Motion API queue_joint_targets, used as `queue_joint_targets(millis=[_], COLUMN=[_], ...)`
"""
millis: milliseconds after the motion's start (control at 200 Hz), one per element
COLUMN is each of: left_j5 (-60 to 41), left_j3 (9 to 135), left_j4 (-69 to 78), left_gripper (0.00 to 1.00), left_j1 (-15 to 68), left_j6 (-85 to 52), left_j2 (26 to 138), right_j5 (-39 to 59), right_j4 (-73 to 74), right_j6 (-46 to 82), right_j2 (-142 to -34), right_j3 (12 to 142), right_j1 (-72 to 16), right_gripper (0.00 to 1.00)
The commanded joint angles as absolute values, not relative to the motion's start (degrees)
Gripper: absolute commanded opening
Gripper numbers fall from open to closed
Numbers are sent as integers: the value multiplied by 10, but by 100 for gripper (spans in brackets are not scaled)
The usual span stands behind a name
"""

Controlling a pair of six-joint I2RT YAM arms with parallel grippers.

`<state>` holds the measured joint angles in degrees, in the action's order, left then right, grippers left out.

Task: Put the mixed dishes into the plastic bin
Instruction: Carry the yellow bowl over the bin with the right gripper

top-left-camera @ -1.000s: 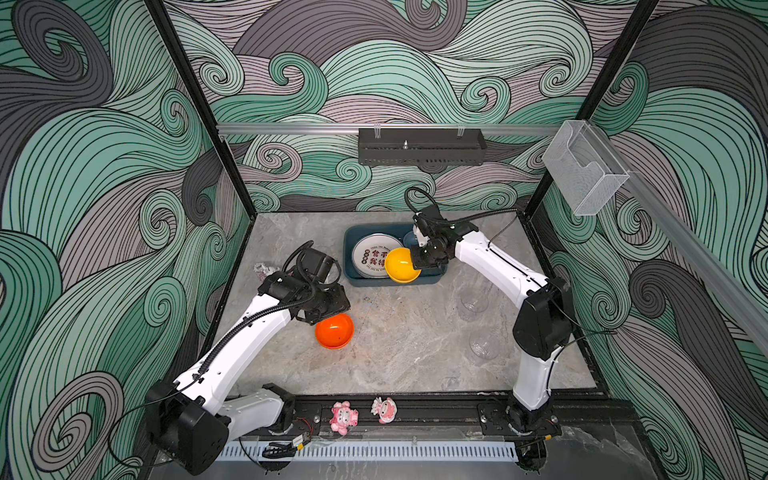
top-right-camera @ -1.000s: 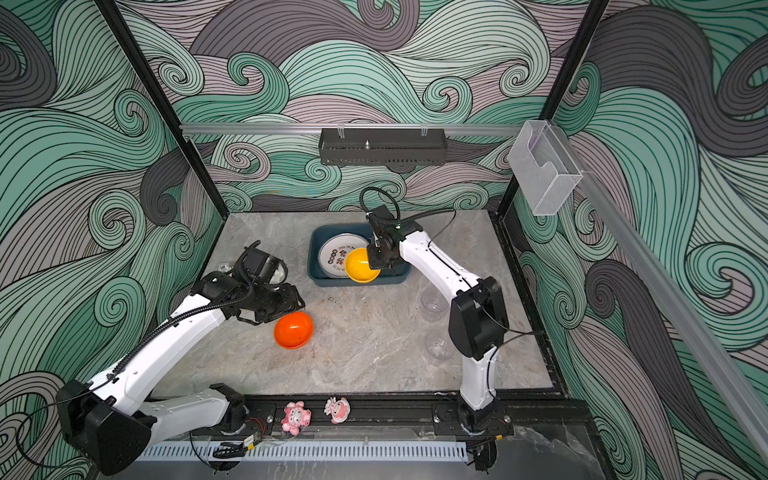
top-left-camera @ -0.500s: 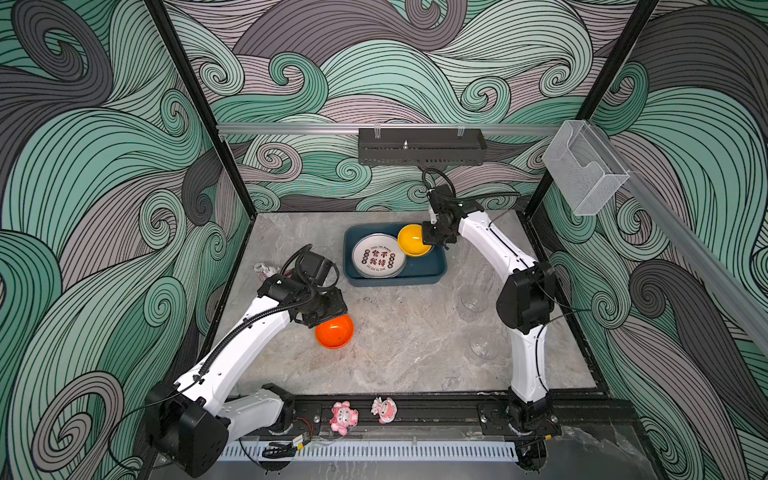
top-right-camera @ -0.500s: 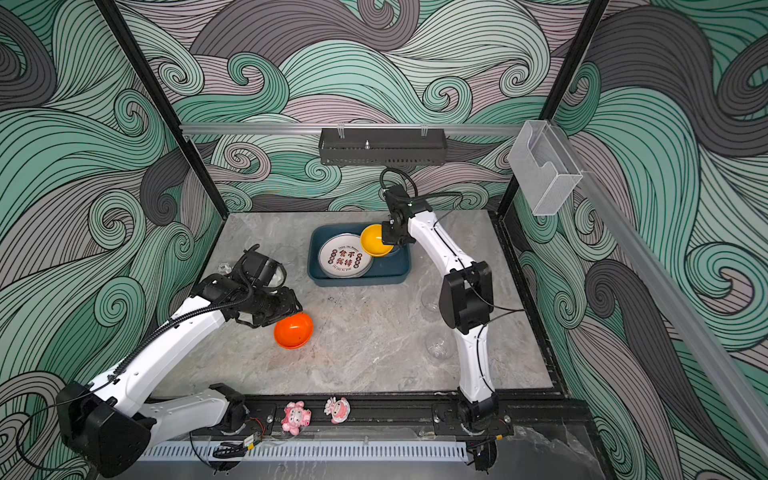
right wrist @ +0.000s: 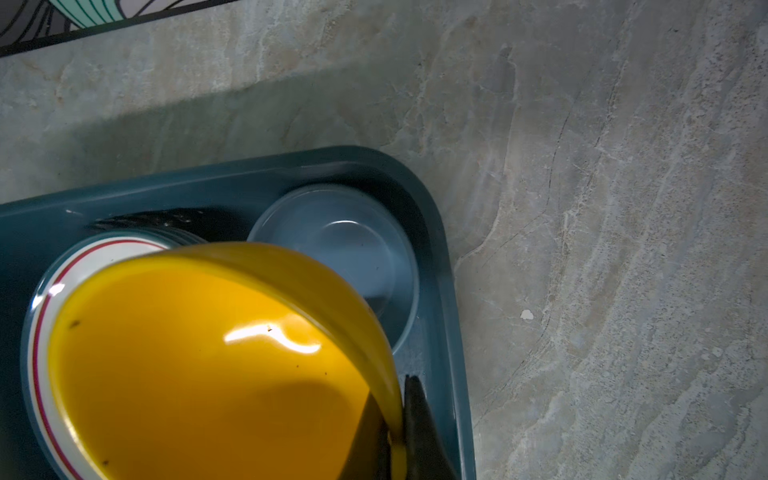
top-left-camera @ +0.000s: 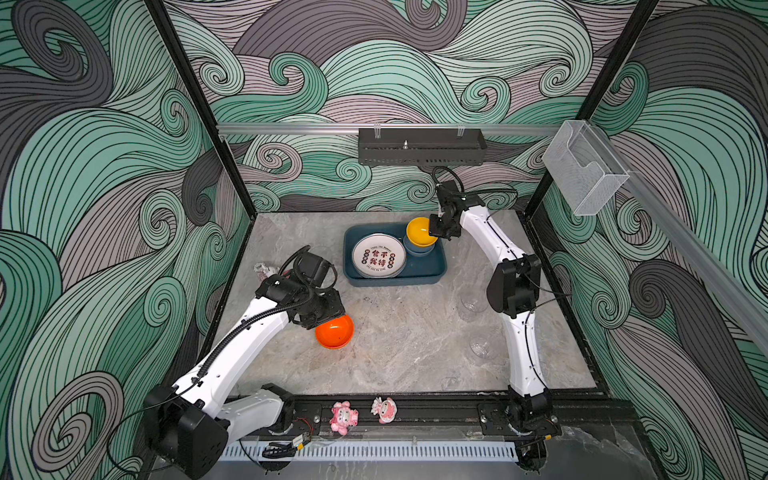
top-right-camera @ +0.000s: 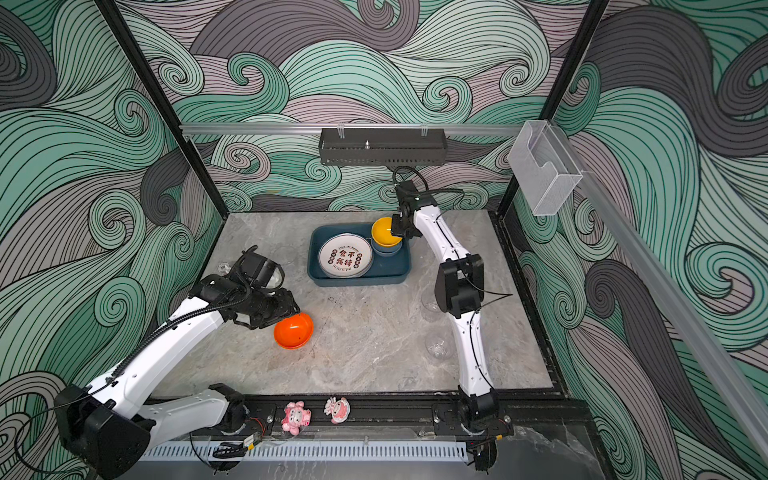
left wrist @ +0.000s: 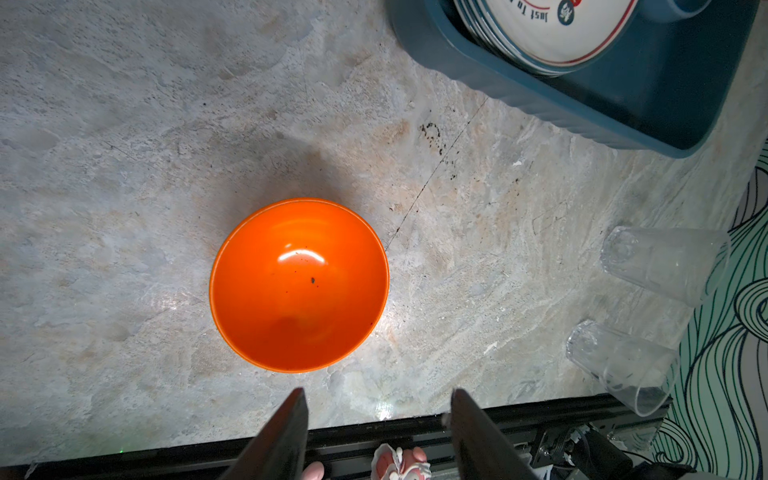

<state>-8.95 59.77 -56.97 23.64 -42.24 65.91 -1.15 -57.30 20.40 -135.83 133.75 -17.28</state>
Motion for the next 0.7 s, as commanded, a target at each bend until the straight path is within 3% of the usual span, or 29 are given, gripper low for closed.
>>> queue_joint_targets(millis=[0,695], left_j5=[-79,-91], left_j3=[602,602], left_j4=[-595,-608], left_gripper=[58,57], left_j1=[230,224], left_j6=[-428,-425], left_j2=[667,692], right_j5=[-2,12], right_j4=[-578,-578], right_j6=[219,235], right_j2=[-1373,-1445], right_j3=[1370,1435], right_j1=[-169,-160], right_gripper=[3,4])
